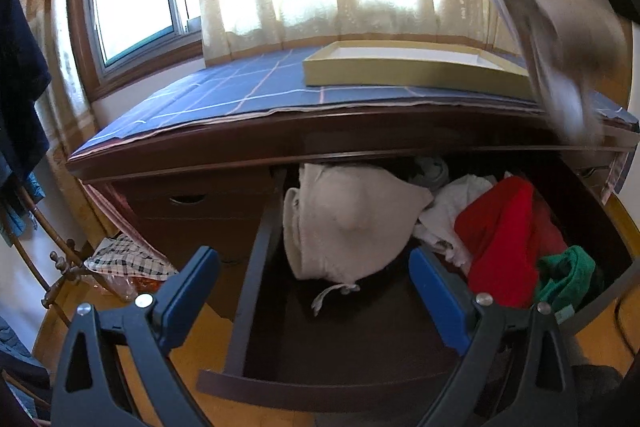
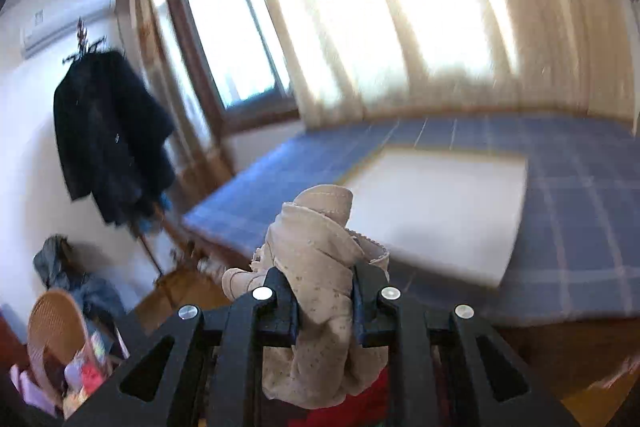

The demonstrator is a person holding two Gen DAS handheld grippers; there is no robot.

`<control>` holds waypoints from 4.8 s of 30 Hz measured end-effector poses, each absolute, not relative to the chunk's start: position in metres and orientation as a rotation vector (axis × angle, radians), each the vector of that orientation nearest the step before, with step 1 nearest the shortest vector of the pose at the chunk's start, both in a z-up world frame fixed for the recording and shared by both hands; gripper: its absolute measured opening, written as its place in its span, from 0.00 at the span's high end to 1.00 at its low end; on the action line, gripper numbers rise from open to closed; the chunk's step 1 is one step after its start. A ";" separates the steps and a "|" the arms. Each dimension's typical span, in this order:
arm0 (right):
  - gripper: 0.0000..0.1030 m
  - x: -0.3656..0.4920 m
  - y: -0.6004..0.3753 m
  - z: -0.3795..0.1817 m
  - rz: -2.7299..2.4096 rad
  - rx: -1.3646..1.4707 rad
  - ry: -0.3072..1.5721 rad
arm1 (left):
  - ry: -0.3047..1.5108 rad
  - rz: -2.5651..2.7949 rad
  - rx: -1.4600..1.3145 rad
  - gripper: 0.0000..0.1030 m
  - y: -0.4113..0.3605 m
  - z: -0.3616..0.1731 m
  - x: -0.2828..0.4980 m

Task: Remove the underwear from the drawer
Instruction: 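Grasp the beige underwear with the right gripper and lift it out, then lower the beige underwear into the tan tray and open the right gripper, then reach the right gripper into the drawer and grasp the red cloth, then carry the red cloth to the tan tray and release it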

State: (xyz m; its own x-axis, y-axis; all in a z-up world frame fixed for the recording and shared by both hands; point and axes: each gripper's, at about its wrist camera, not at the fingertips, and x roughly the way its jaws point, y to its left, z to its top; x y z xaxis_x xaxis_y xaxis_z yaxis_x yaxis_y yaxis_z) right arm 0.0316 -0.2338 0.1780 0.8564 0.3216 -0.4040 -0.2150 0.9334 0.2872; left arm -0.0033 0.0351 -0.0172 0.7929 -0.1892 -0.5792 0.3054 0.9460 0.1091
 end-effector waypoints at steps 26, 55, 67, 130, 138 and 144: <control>0.78 0.217 -0.329 0.099 -0.125 0.206 0.710 | 0.646 -0.211 0.173 0.05 0.024 -0.043 0.018; 0.23 0.123 -0.313 0.138 -0.030 0.182 0.441 | 0.692 -0.245 0.139 0.03 0.019 -0.053 0.025; 0.23 -0.009 -0.259 0.112 0.101 0.261 0.492 | 0.682 -0.172 0.257 0.03 0.007 -0.055 0.022; 0.68 -0.029 -0.237 0.085 0.066 0.399 0.609 | 0.634 -0.123 0.418 0.03 -0.006 -0.058 0.015; 0.68 0.002 -0.226 0.162 0.082 0.276 0.433 | 0.633 -0.119 0.418 0.03 -0.006 -0.058 0.014; 0.68 0.061 -0.221 0.193 0.039 0.191 0.357 | 0.633 -0.120 0.418 0.03 -0.006 -0.058 0.014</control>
State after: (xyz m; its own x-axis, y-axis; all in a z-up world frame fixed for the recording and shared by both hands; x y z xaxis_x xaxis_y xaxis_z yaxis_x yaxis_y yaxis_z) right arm 0.0609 -0.2205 0.1927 0.9363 0.0716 -0.3437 -0.0042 0.9812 0.1929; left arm 0.0143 -0.0061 -0.0584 0.8025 0.0178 -0.5963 0.2341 0.9099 0.3423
